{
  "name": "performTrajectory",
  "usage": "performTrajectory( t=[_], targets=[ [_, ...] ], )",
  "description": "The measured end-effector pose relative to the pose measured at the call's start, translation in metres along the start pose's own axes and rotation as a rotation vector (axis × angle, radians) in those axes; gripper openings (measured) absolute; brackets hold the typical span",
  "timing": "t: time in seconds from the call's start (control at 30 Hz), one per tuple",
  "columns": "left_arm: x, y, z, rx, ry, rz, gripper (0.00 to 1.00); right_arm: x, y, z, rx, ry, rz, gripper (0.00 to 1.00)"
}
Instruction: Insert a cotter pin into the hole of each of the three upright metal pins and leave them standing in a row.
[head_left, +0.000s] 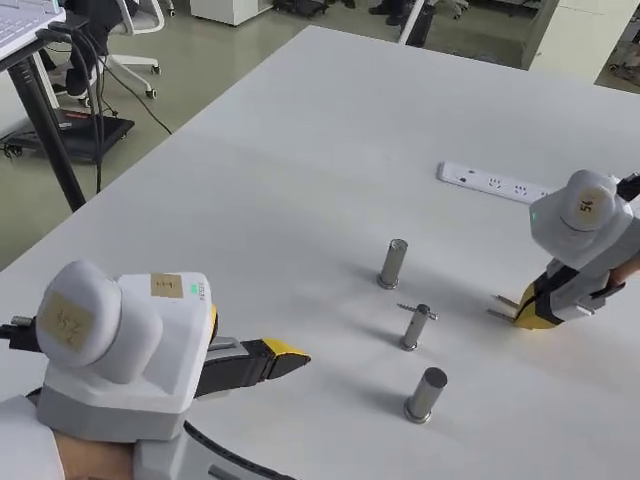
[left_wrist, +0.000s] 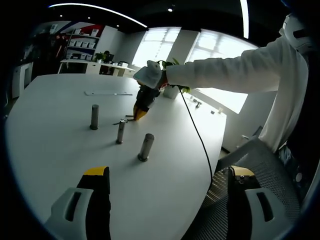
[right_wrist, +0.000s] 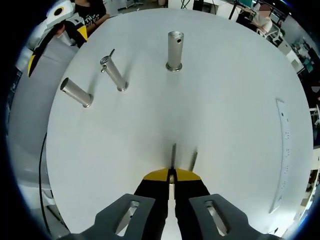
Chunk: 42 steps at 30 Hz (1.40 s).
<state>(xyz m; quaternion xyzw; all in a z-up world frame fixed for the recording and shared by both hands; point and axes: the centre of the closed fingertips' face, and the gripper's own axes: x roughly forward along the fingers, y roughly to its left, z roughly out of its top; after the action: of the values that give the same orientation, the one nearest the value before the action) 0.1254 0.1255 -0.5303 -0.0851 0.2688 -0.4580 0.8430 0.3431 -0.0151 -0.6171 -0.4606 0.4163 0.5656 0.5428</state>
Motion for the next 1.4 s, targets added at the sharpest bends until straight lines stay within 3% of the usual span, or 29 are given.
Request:
performTrajectory(
  t=[0.3,0.53,0.77,0.87,1.1,1.27,1.4],
  targets=[
    [-0.004,-0.001,0.005,-0.006,-0.012,-0.004,0.98,-0.011,0.003,-0.004,0.009,-0.01,-0.041,0.0],
    [0.0,0.008,0.017,-0.057,-0.03,0.013,0.92,-0.036,0.01,0.014,-0.063,-0.078,-0.088,0.0],
    [0.008,0.017,0.03,-0.102,-0.033,0.038,0.8,-0.062,0.034,0.038,-0.079,-0.189,-0.124,0.0],
    [0.013,0.013,0.041,-0.191,-0.062,0.011,0.65,-0.072,0.047,0.046,-0.107,-0.224,-0.159,0.0],
    [0.028,0.016,0.06,-0.202,-0.078,0.015,0.61,-0.091,0.083,0.068,-0.152,-0.328,-0.196,0.0],
    [0.045,0.006,0.073,-0.27,-0.059,-0.051,0.52,-0.106,0.109,0.086,-0.2,-0.404,-0.233,0.0],
    [0.057,0.003,0.079,-0.302,-0.041,-0.07,0.45,-0.11,0.117,0.09,-0.212,-0.438,-0.264,0.0]
  ],
)
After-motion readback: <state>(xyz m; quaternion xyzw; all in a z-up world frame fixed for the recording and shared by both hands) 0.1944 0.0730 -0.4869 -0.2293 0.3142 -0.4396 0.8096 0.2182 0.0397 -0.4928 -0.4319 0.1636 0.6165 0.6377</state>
